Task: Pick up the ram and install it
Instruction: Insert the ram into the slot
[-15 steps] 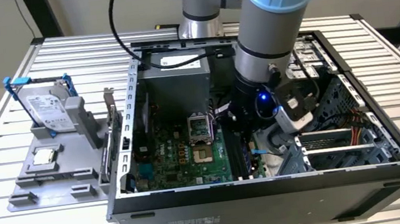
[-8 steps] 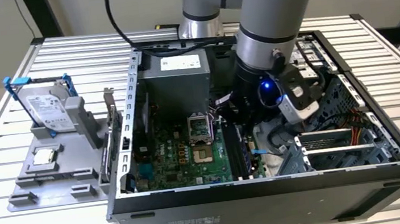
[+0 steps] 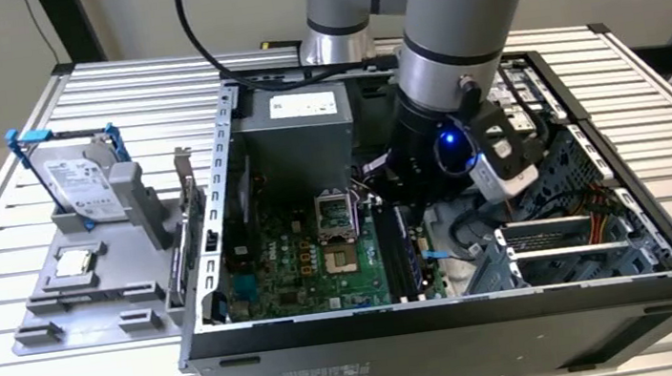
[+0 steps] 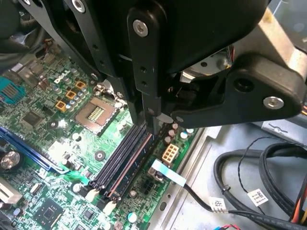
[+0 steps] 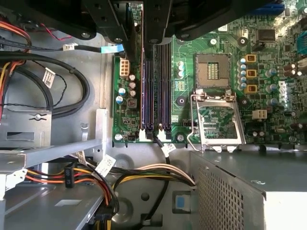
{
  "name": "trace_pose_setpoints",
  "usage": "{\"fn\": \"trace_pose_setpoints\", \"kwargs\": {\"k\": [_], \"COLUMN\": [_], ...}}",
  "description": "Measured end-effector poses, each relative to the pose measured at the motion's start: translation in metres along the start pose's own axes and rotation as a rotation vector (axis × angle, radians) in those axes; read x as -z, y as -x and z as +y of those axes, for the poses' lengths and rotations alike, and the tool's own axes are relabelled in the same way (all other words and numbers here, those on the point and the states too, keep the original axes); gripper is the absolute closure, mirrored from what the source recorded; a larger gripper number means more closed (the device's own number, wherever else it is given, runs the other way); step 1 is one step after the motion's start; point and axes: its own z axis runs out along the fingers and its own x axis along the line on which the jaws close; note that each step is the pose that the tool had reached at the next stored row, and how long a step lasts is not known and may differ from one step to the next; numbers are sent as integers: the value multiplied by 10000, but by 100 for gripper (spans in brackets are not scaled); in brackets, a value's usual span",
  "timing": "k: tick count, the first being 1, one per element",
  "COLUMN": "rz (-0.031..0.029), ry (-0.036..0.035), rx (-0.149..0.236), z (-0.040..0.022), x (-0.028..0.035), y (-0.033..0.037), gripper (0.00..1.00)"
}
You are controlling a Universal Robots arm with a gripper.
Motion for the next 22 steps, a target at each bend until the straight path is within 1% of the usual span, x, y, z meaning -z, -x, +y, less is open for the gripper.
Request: {"fn": "trace_pose_setpoints", "kwargs": {"k": [22], "rz": [0], "ry": [0], "rx": [0], "z": [-1], "x": [44], "y": [0], "gripper": [100]}}
